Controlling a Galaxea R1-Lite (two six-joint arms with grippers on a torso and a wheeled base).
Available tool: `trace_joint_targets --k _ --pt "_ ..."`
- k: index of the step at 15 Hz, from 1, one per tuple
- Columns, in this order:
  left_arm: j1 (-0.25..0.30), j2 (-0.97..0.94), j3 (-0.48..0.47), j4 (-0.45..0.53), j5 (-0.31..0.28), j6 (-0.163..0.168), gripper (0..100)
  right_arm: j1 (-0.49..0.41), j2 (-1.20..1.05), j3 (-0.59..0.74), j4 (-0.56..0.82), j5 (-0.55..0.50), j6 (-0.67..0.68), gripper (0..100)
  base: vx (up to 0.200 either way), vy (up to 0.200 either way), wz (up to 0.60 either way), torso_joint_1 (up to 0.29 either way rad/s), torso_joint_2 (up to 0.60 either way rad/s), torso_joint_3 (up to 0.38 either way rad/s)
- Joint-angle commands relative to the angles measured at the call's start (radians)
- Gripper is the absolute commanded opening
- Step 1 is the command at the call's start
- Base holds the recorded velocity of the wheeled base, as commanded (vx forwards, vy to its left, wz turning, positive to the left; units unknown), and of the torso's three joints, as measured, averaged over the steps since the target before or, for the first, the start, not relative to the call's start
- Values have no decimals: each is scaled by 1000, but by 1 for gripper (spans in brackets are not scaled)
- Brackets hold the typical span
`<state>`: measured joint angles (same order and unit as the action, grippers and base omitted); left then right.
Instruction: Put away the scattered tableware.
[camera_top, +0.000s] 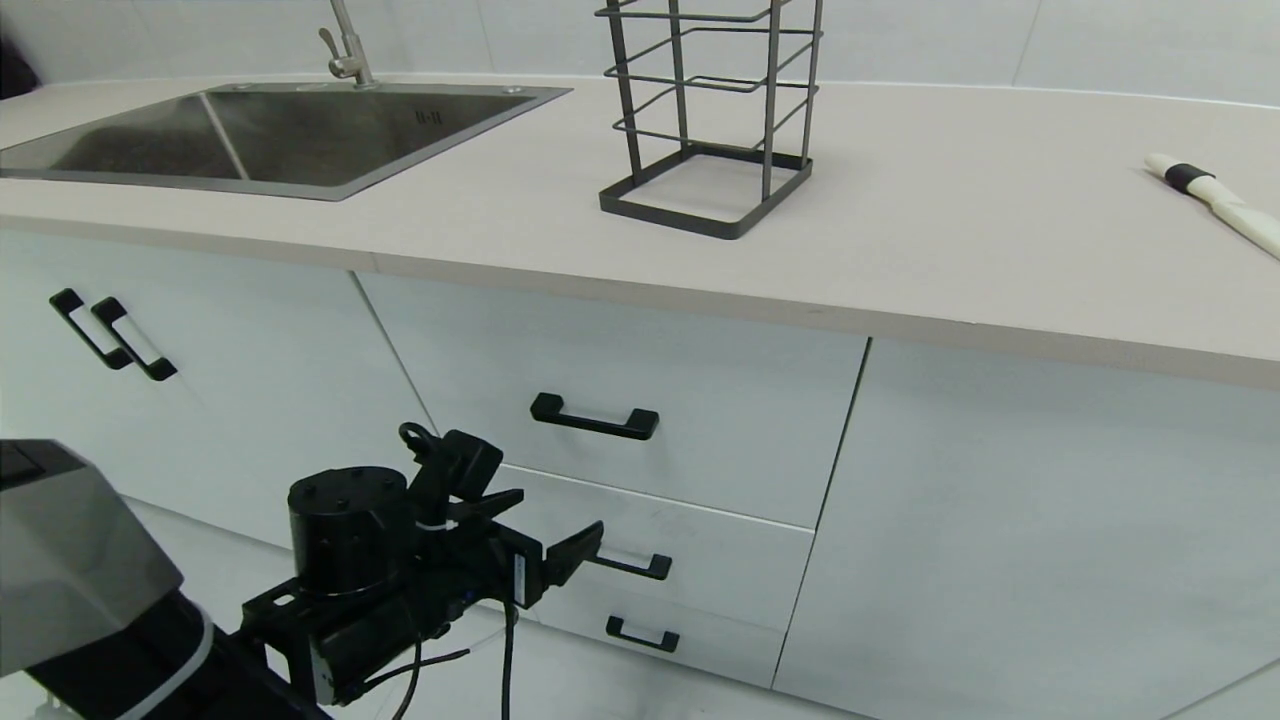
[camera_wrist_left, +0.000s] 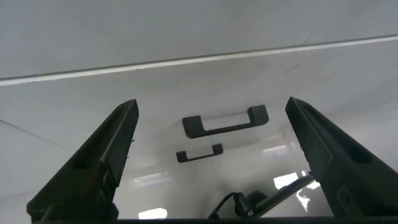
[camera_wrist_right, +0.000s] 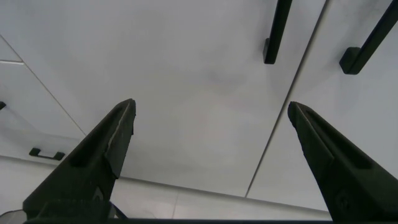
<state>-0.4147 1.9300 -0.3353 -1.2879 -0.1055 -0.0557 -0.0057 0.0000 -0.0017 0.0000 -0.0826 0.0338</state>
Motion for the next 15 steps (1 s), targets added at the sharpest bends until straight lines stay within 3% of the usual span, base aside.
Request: trace_joint_targets --k 1,6,8,10,11,12,13,15 --pt "-1 -6 15 -4 0 -1 100 0 2 0 0 1 0 100 0 0 0 0 0 0" --pt "-39 -174 233 -74 0 -9 100 0 2 0 0 0 0 100 0 0 0 0 0 0" --pt "-38 -370 309 -73 1 -15 100 0 2 0 0 0 0 100 0 0 0 0 0 0" --pt "-33 -539 335 -60 4 -44 100 0 2 0 0 1 0 100 0 0 0 0 0 0" --pt "14 -674 335 -18 7 -75 100 0 2 0 0 0 0 100 0 0 0 0 0 0" --pt "102 -772 335 41 7 -78 100 0 2 0 0 0 0 100 0 0 0 0 0 0" --pt "172 -882 335 104 4 -64 100 0 2 0 0 0 0 100 0 0 0 0 0 0" --pt "238 -1085 335 259 0 -1 100 0 2 0 0 0 0 100 0 0 0 0 0 0"
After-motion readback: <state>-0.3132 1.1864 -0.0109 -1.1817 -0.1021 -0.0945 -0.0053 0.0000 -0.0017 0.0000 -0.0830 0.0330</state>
